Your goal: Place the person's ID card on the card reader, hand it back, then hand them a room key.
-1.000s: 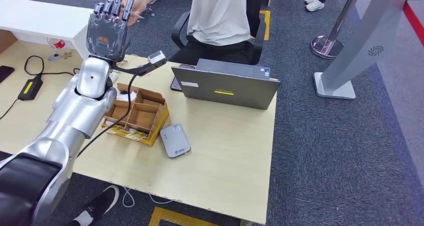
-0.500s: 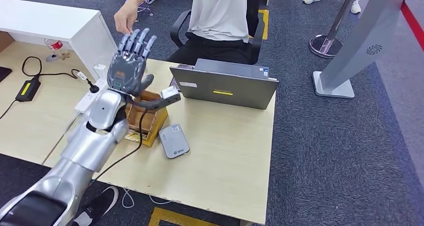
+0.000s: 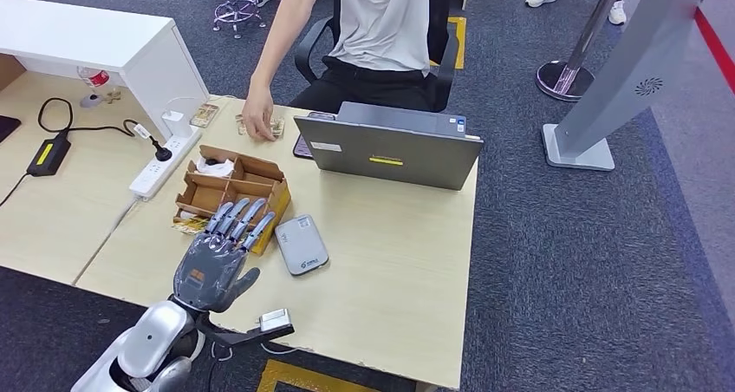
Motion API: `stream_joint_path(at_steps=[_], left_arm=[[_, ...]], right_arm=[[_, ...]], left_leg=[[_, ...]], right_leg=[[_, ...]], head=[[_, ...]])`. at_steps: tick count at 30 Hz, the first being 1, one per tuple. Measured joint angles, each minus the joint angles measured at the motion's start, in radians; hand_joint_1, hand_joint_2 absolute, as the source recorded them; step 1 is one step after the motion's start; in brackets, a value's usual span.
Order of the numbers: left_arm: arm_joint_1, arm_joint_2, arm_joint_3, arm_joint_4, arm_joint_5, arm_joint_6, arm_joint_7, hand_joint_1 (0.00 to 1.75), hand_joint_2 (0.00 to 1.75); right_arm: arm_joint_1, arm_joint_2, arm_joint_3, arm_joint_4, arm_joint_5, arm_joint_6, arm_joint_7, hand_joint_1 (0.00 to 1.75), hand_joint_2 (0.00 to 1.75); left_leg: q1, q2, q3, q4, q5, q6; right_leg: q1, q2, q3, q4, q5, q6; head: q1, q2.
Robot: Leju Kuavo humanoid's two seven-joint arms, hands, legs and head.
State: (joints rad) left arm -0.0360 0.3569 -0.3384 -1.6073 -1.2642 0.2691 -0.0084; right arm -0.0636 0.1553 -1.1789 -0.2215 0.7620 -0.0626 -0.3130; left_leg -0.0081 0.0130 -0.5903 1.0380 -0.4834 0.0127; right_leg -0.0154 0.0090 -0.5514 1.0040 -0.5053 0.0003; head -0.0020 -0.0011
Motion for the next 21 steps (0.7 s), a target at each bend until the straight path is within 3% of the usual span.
stream_joint_path(at_steps=[21], left_arm=[[-0.115,-0.077,0.037,0.292,-0.100,0.018,0.047,0.00,1.75]], right_arm=[[-0.008,0.000,0.001,0.000,0.043,0.016,0.007,0.00,0.00]], left_leg=[[0.000,-0.002,0.000,0.000,0.001,0.001]], right_leg=[[0.000,-0.002,0.001,0.000,0.001,0.000]], head=[[0.000,0.000]])
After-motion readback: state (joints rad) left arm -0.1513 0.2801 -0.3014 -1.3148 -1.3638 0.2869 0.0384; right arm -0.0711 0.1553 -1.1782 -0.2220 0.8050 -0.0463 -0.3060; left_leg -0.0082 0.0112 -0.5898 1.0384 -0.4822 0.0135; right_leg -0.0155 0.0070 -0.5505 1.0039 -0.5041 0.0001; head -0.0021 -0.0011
